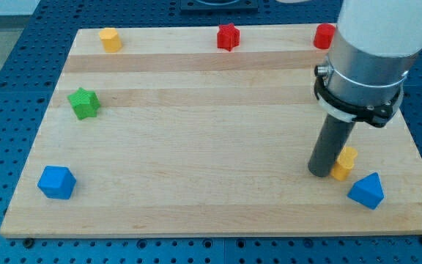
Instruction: Move your arm to the bottom right of the blue cube
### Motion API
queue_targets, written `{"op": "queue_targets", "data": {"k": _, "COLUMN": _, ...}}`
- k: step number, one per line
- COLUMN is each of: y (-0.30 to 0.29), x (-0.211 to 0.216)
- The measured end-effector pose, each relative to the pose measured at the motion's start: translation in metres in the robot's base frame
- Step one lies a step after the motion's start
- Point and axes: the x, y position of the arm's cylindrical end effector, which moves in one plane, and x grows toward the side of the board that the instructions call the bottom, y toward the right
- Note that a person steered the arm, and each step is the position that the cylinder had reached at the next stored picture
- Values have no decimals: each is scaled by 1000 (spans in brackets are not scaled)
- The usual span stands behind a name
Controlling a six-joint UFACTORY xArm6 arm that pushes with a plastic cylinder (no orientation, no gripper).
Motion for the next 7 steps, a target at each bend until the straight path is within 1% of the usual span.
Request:
{"op": "queue_targets", "data": {"k": 2, "y": 13, "x": 0}}
{"op": "queue_targets", "data": {"k": 3, "y": 10, "x": 0}}
{"op": "queue_targets", "data": {"k": 4, "y": -13, "x": 7}}
{"op": "queue_targets", "data": {"k": 5, "y": -35, "x": 25}}
{"op": "queue_targets", "data": {"k": 7, "y": -105, "x": 53}}
